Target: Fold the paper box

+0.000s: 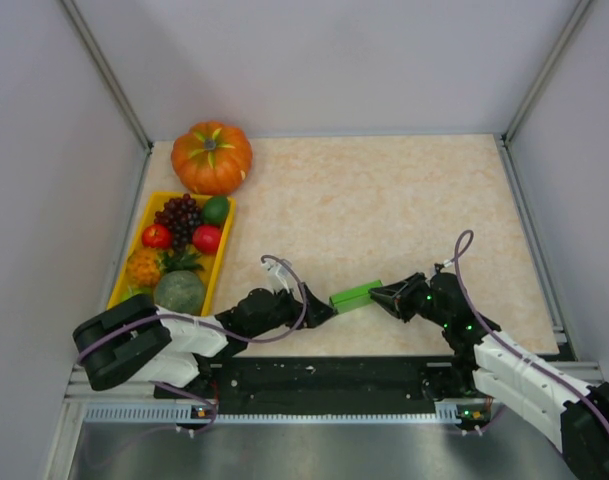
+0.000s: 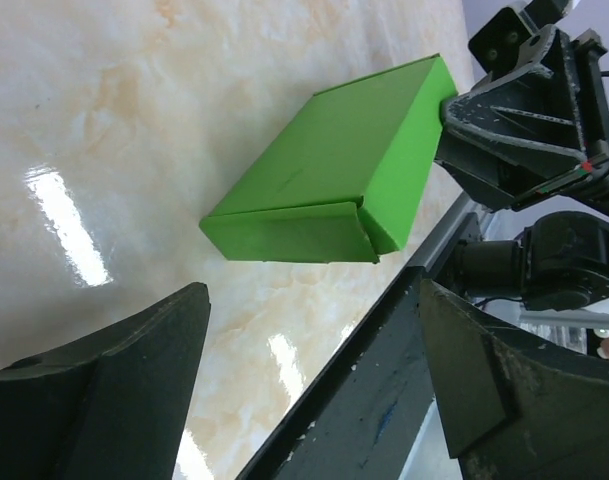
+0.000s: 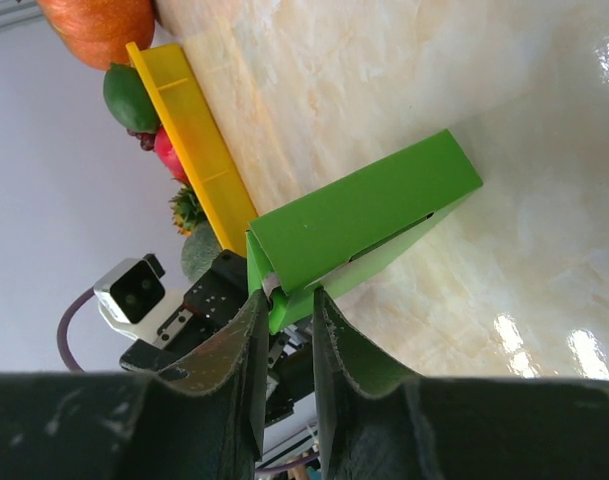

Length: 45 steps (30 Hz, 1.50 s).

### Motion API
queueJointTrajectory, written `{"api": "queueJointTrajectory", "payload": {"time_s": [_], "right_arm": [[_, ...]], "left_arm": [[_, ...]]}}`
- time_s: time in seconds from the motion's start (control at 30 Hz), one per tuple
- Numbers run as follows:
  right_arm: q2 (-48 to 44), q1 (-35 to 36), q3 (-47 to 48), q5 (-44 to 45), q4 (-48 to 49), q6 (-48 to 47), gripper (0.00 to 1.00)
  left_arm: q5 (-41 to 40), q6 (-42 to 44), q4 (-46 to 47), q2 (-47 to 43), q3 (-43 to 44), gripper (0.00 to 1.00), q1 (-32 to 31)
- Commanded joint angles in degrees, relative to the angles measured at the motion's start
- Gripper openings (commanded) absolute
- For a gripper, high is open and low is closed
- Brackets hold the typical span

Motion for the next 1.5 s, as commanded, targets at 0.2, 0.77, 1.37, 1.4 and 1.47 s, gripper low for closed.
{"api": "queueJointTrajectory", "payload": {"time_s": [0.2,0.77,1.37,1.4,1.47], "right_arm": [[1.18,-1.00,-0.51,5.24,-9.16,-3.61,0.20],[1.00,-1.09,-1.65,5.77,-9.43,-4.40,0.20],[-3.57,-1.09,2.74,9.29,-16.89,-29.35,0.24],[-3.92,-1.00,2.75,9.11,-17.16,-29.71,0.26],[-4.36,-1.09,1.87,9.28,-18.39,-29.37,0.27]], "left_arm": [[1.93,-3.39,11.14,-0.07,-0.31,0.89,3.01],[2.11,-4.28,16.31,14.68,0.57,0.48,3.97],[5.89,-3.68,32.61,31.51,-4.62,0.12,4.42],[5.54,-2.53,24.57,26.00,-4.18,0.13,4.42],[3.87,1.32,16.01,19.91,-2.51,0.17,4.15]]}}
